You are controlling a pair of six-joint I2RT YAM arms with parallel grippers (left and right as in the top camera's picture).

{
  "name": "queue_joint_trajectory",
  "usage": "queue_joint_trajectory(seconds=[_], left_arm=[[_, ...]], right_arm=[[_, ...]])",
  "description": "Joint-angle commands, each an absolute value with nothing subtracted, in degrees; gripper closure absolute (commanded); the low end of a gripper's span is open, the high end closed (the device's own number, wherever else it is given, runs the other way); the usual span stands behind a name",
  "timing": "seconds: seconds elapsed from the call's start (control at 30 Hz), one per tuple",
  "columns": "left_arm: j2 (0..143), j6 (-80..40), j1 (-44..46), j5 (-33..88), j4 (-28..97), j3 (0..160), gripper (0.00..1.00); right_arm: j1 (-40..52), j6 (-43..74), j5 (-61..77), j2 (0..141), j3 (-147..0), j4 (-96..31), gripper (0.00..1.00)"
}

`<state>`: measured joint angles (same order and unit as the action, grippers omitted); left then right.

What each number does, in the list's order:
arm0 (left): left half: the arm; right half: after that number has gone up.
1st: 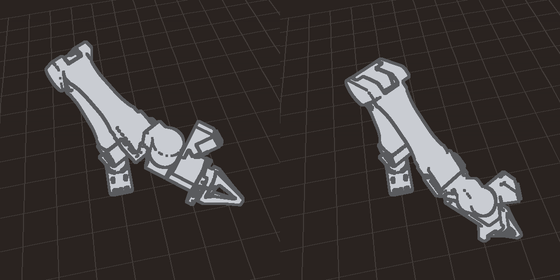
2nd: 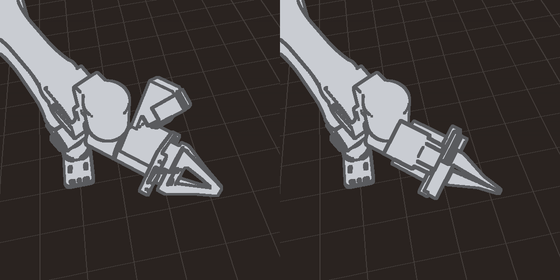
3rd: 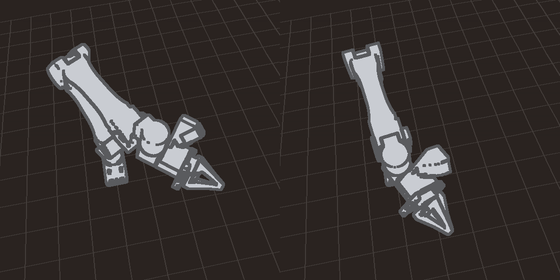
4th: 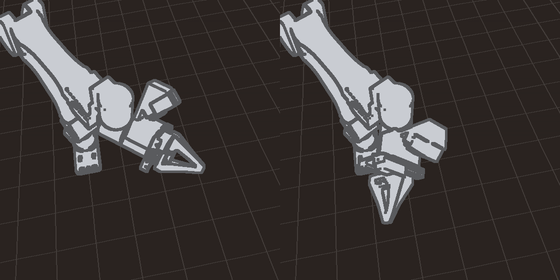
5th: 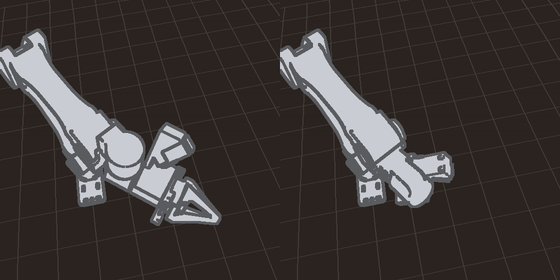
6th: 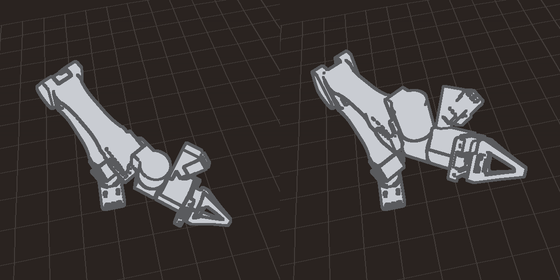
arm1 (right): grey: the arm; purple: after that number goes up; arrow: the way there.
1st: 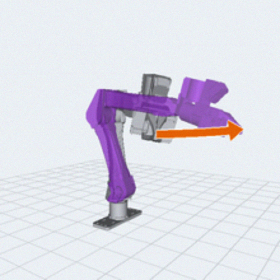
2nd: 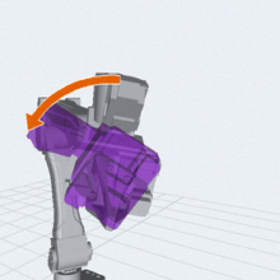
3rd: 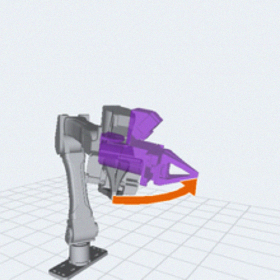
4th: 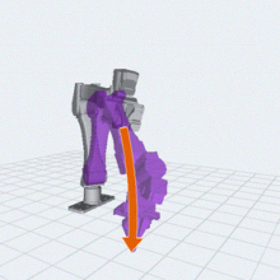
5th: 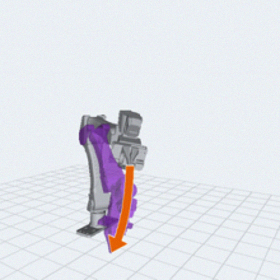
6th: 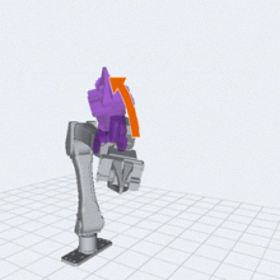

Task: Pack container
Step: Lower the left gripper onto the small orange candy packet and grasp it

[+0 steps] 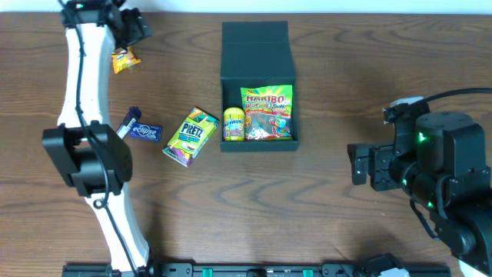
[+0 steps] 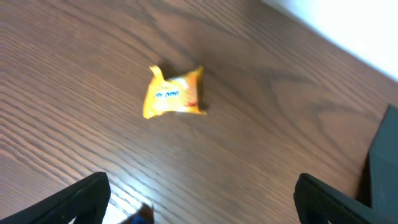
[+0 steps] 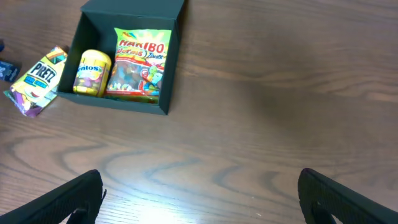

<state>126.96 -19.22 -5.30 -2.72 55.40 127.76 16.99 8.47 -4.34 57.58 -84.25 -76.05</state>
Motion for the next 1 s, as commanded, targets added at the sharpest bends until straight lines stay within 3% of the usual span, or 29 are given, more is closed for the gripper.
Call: queue_joint_trajectory(seconds=[0.0,0.5,0.97], left_arm=[[126.65,-19.66,-6.79,-0.95,53.71,129.01,0.05],[137.75,-22.76,-7.60,-1.91,39.72,128.88,0.05],[147.48,-22.74,-7.66,-10.90,36.51,128.88,0.05]], right_arm=[[16.47,7.64,-4.69,57.39,-84.20,-76.12,0.01],[16.47,7.64,-4.69,57.39,-84.20,-76.12,0.01],[16.47,7.64,-4.67,57.39,-84.20,-76.12,0.01]])
